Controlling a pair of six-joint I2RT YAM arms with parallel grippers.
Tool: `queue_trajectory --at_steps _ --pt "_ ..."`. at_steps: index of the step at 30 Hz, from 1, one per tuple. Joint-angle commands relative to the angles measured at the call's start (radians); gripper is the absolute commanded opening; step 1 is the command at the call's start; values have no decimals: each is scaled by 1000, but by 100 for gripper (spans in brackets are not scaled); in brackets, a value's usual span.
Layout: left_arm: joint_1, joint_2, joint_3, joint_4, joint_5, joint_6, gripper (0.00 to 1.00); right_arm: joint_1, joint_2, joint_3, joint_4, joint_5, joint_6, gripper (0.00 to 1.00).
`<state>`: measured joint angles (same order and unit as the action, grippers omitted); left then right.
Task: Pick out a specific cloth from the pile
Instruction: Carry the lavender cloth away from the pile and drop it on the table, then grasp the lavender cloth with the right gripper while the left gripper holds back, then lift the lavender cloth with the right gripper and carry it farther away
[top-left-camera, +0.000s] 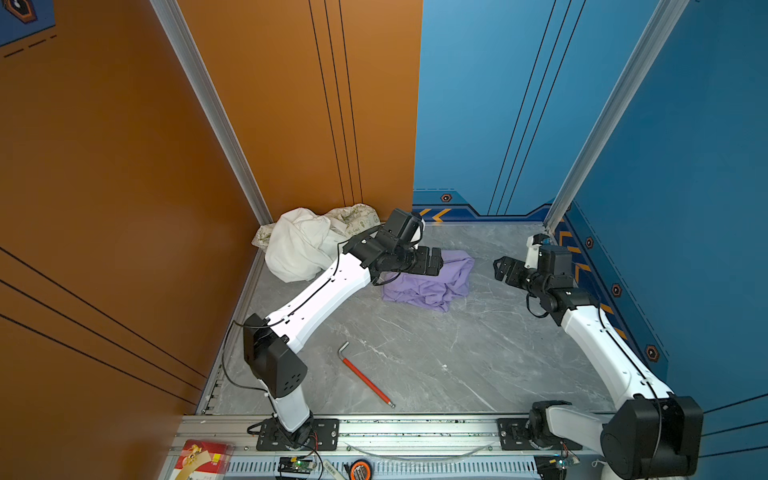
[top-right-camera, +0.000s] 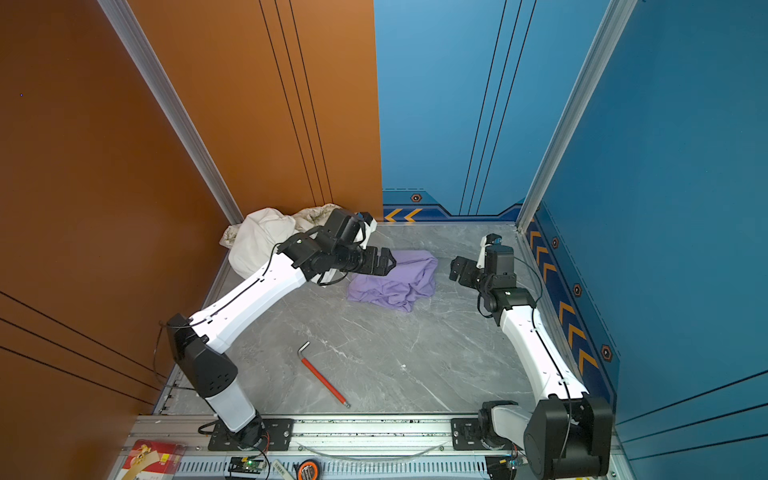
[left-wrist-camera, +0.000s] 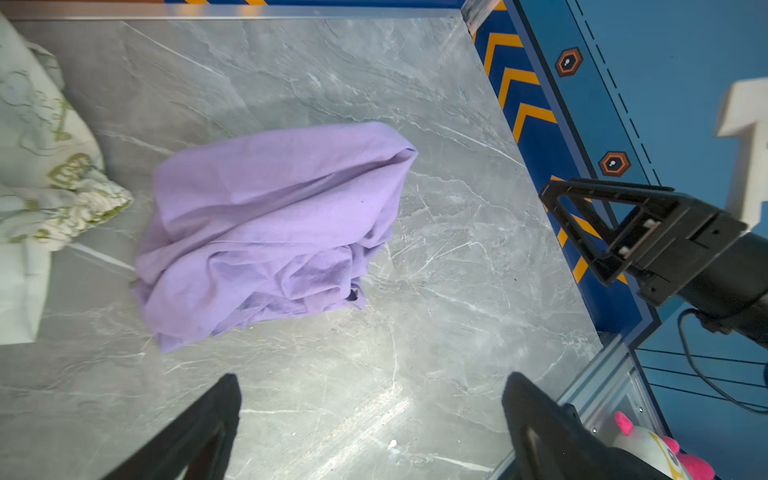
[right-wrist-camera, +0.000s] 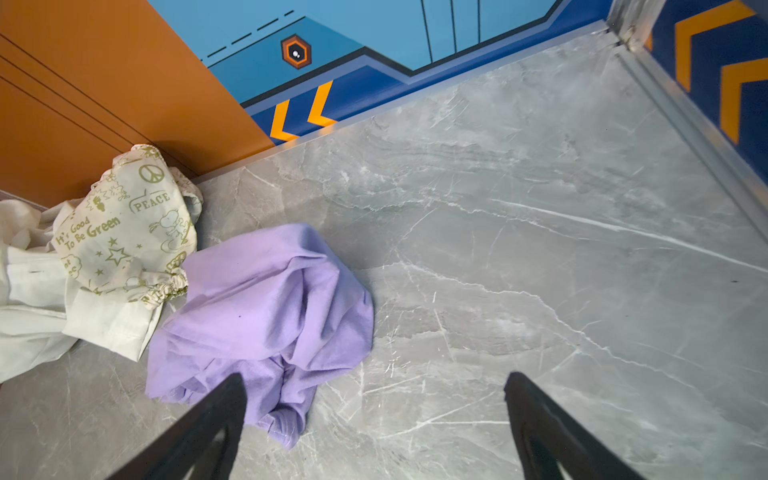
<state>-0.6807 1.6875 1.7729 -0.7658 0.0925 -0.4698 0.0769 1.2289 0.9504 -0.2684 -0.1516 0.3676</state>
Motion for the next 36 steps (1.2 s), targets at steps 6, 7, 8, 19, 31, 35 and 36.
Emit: queue_trajectory --at_steps 6,7,8,19,31,35,36 --pt "36 -108 -162 2 -110 -10 98 142 194 124 47 -24 113 91" --pt "38 -120 -185 30 -123 -23 98 158 226 144 50 -22 134 90" --pt "37 -133 -205 60 -137 -35 98 172 257 165 53 -20 157 90" --pt "50 -288 -436 353 -298 -178 98 227 531 351 30 34 391 66" --pt "71 -348 -496 386 -320 -201 98 205 604 414 22 51 454 0" --pt "82 -347 -498 392 -317 -204 98 163 560 431 37 50 421 0" --pt "84 -345 -497 397 -314 -204 98 152 545 441 48 50 408 0"
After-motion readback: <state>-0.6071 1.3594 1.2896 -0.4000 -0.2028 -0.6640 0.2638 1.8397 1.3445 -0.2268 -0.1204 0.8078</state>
